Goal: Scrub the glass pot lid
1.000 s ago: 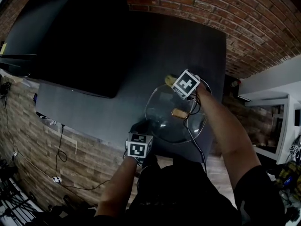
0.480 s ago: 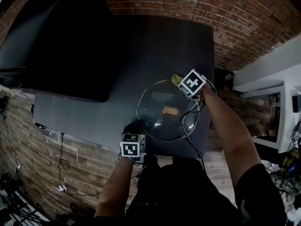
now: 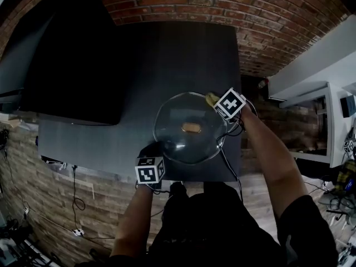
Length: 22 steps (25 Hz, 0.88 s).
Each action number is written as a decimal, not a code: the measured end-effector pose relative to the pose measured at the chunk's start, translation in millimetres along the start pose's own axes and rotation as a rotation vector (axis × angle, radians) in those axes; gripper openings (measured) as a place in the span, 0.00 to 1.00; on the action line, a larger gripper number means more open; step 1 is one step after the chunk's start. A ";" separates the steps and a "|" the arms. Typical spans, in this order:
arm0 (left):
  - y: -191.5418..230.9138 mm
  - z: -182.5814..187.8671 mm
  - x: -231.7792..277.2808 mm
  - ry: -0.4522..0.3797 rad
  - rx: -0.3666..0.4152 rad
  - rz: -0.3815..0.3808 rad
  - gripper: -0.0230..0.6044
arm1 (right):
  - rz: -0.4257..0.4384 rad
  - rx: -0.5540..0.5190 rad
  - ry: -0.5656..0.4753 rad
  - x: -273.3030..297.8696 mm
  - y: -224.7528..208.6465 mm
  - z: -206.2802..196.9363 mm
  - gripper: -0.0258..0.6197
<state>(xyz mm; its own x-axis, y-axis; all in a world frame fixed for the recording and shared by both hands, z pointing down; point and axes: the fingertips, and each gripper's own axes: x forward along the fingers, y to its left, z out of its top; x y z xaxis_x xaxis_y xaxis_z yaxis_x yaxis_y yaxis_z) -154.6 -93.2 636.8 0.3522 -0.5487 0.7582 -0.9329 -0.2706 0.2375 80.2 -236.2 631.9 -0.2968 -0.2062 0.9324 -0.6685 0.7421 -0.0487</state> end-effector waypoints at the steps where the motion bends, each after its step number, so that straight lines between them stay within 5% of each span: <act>1: 0.1 -0.6 0.6 0.002 0.002 0.001 0.09 | -0.009 0.004 0.005 -1.7 -0.8 -6.0 0.12; 22: -2.0 1.3 0.3 0.043 0.091 -0.077 0.09 | -0.082 0.176 -0.015 -31.1 43.4 -90.1 0.11</act>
<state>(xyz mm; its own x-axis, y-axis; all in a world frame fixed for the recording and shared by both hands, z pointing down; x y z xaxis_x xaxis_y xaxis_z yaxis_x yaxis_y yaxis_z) -152.5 -93.8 635.8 0.4174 -0.4892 0.7658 -0.8917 -0.3827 0.2416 121.9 -140.1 633.1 -0.2453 -0.2716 0.9306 -0.7994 0.5997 -0.0357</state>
